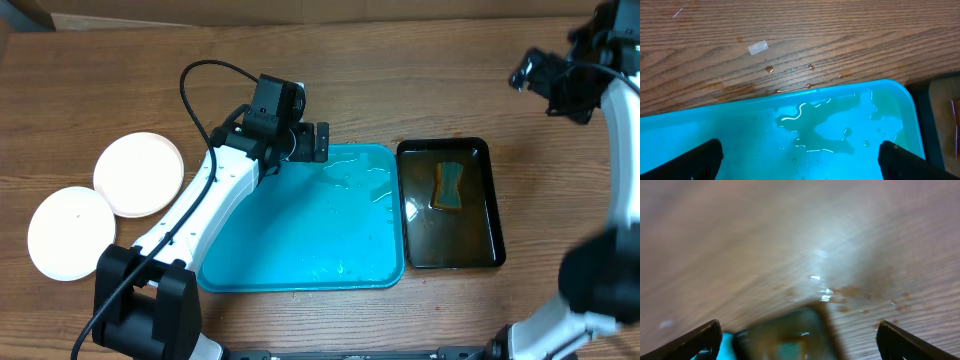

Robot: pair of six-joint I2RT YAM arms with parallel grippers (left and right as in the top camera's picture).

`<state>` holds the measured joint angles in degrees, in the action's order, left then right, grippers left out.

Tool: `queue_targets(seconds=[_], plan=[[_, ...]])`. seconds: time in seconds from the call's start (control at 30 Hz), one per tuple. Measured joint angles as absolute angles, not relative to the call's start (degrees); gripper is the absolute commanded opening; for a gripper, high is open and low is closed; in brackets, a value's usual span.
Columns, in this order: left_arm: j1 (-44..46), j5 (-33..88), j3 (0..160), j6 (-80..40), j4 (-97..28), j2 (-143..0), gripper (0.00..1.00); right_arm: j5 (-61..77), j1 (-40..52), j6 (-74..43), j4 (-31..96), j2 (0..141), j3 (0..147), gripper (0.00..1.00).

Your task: Clean dirty plates on tray and stack at the side

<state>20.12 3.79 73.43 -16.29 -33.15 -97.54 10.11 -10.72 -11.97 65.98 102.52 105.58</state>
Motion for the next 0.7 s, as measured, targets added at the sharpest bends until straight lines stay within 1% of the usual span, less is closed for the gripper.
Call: queue_targets(seconds=[0.2, 0.4, 0.57, 0.7], plan=[[20.12, 3.75, 73.43, -16.29, -33.15, -97.54, 0.99, 10.31, -2.39, -11.97, 65.98, 80.86, 105.84, 1.0], [20.12, 3.77, 73.43, -16.29, -33.15, -97.54, 1.0, 10.52, 6.81, -11.99, 66.17, 65.25, 106.04, 1.0], [20.12, 3.75, 73.41, -16.29, -33.15, -97.54, 1.0, 9.34, 8.67, -11.03, 66.41, 54.92, 105.01, 1.0], [20.12, 3.77, 73.43, -16.29, -33.15, -97.54, 1.0, 7.4, 8.67, -7.09, 60.36, 43.2, 97.6, 1.0]])
